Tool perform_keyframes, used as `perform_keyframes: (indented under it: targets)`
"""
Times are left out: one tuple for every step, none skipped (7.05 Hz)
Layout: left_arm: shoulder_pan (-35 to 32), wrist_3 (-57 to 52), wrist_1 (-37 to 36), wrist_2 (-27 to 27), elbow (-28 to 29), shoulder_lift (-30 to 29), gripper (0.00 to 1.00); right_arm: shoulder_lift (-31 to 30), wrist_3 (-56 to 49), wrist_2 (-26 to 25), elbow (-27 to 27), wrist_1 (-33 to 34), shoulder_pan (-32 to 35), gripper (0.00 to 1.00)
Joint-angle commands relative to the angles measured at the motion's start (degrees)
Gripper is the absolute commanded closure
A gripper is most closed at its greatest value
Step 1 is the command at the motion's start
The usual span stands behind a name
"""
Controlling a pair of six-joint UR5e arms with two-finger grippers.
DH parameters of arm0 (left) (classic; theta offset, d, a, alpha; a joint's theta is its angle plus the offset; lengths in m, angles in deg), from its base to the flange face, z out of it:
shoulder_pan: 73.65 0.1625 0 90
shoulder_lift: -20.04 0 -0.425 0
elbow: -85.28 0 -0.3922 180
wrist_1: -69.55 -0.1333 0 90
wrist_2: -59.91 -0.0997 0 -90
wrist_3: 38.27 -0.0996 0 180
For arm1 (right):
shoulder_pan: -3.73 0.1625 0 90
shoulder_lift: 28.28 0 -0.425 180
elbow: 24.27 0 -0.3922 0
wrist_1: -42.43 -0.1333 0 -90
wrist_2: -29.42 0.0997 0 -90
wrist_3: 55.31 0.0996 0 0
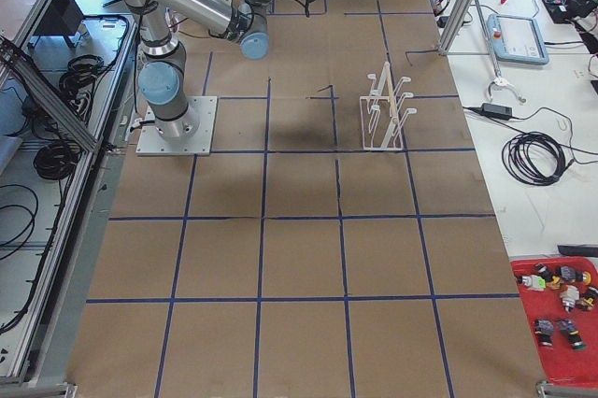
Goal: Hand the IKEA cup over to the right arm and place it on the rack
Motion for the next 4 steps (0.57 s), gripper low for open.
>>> perform_keyframes:
  targets:
    - [-2.84, -0.47, -3.96, 7.13, 0.93, -1.35, 1.00, 0.10, -0.20, -0.02, -0.05, 0.13, 0.00, 0.00]
    - [-4.85, -1.34, -9.12, 12.23, -0.55, -1.09, 1.00, 0.10, -0.29, -0.02, -0.14, 0.31, 0.00, 0.00]
    - [-6.44, -1.69, -13.00, 18.45, -0.82, -0.91, 1.00, 0.02, -0.12, -1.07, -0.57, 0.40, 0.00, 0.00]
    - [-7.24, -2.83, -15.83, 24.78, -1.61, -0.04, 1.00, 0.01, -0.29, -1.16, -1.19, 0.66, 0.00, 0.00]
